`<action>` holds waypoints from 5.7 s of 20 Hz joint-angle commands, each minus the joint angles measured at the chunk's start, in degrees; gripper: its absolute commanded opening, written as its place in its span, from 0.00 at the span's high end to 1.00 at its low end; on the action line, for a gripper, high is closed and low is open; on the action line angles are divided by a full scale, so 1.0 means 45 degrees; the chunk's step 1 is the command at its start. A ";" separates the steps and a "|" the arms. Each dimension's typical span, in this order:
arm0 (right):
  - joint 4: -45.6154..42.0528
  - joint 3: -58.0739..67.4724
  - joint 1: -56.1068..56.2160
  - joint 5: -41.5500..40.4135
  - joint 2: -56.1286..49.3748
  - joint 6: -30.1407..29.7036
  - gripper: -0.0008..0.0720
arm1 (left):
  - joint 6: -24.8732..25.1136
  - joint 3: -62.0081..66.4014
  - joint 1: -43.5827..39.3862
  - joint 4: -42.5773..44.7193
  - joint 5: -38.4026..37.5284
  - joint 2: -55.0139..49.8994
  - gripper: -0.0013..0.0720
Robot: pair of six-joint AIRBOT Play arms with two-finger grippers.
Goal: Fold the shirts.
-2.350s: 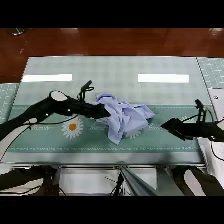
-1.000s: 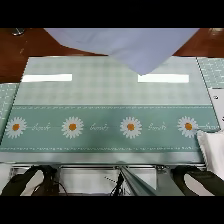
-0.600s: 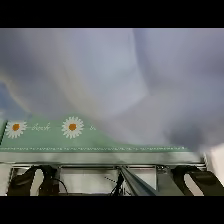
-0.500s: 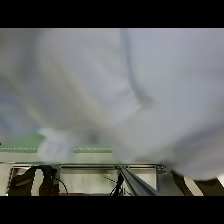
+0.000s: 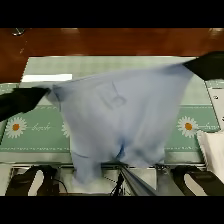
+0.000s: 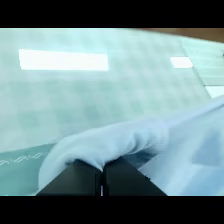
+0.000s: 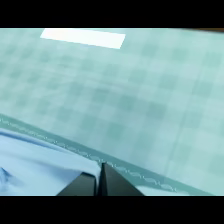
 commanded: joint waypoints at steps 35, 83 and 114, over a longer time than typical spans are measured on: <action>0.1831 -1.1050 -0.5824 -0.0092 0.1438 -0.0495 0.13 | 0.0704 -0.4041 -0.0369 0.0544 -0.2851 -0.7893 0.02; -0.0505 0.8548 -0.2846 0.2229 0.3016 0.0568 0.96 | -0.3337 1.7010 -0.0855 0.5629 -0.4002 -0.2069 0.95; 0.7732 0.3381 -0.2220 -0.2633 -1.0899 -0.1341 0.12 | -0.3342 0.8354 -0.1311 0.2395 -0.0384 -1.2172 0.02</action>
